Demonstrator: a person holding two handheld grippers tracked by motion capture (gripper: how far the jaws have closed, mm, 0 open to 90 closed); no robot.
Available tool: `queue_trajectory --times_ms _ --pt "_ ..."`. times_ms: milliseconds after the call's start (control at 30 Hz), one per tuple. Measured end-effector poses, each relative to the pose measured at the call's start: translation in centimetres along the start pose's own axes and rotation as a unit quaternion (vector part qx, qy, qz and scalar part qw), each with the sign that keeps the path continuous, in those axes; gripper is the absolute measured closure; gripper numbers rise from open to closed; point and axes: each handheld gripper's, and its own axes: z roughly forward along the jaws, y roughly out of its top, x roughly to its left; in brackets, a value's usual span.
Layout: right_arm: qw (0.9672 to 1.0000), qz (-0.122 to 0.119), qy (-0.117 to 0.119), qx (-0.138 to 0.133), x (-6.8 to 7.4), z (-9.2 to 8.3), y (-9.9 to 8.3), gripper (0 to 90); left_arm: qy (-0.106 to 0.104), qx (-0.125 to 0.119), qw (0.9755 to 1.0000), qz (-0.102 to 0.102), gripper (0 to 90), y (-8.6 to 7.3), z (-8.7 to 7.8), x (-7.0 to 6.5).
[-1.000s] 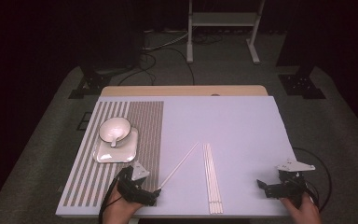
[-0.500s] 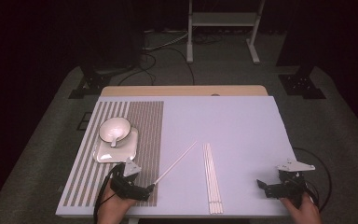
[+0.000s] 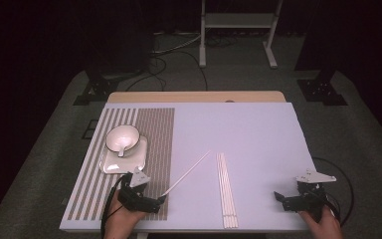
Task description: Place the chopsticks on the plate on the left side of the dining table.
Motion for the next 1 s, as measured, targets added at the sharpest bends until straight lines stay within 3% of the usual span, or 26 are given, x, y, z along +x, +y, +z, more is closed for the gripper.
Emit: queue_trajectory --times_ms 233,433,1000 --pt "1.0000 0.000 0.000 0.000 0.0 0.0 0.0 0.0 -0.030 -0.024 0.9992 -0.006 0.0 1.2 0.5 -0.9" --pt "1.0000 0.000 0.000 0.000 0.0 0.0 0.0 0.0 -0.044 -0.031 0.9986 0.001 0.0 2.5 1.4 -1.6" --pt "1.0000 0.000 0.000 0.000 0.0 0.0 0.0 0.0 -0.035 -0.022 0.9990 0.017 0.0 4.3 4.8 -2.4"
